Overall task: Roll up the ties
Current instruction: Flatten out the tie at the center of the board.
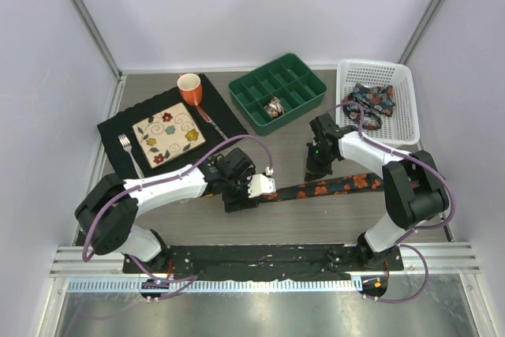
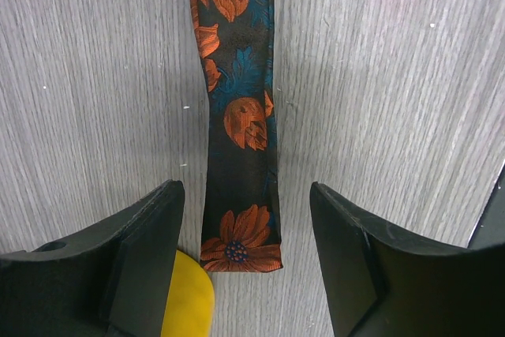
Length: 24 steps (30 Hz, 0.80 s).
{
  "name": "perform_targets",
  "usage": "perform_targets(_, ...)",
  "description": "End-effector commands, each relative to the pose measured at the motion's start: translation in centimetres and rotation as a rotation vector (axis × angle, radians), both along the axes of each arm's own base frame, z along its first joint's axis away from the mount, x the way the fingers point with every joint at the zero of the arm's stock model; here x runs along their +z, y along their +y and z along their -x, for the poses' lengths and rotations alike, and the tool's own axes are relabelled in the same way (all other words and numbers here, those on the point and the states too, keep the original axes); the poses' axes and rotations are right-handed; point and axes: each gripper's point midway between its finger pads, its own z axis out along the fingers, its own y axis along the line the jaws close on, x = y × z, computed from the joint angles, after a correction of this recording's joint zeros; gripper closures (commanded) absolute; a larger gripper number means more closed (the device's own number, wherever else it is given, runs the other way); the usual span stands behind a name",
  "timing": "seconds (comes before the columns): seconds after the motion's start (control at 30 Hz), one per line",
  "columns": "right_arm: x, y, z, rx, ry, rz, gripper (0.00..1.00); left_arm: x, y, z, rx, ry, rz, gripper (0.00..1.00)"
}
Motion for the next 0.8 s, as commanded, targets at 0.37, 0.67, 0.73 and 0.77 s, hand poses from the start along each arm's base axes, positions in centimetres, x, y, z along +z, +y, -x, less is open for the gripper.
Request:
perform_targets(0.37, -0.7, -0.7, 0.4, 0.057, 0.008, 0.043, 0.99, 0.6, -1.2, -1.4, -0.005, -0.044, 0.023, 0.31)
perform_targets(0.67, -2.7, -2.0, 1.0, 0.075, 0.042, 0.113, 0.99, 0.1, -1.3, -1.4, -0.014, -0.032, 0.016, 0.39)
perform_targets(0.73, -2.9, -2.2, 1.0, 0.079, 0.045, 0.127, 0.99, 0.3, -1.0, -1.3, -0.01, -0.027, 0.019, 0.46)
perform_targets(0.77, -3.1, -2.3, 1.0, 0.08, 0.048, 0.133, 0.99, 0.5, -0.9, -1.3, -0.009, -0.031, 0.026, 0.49)
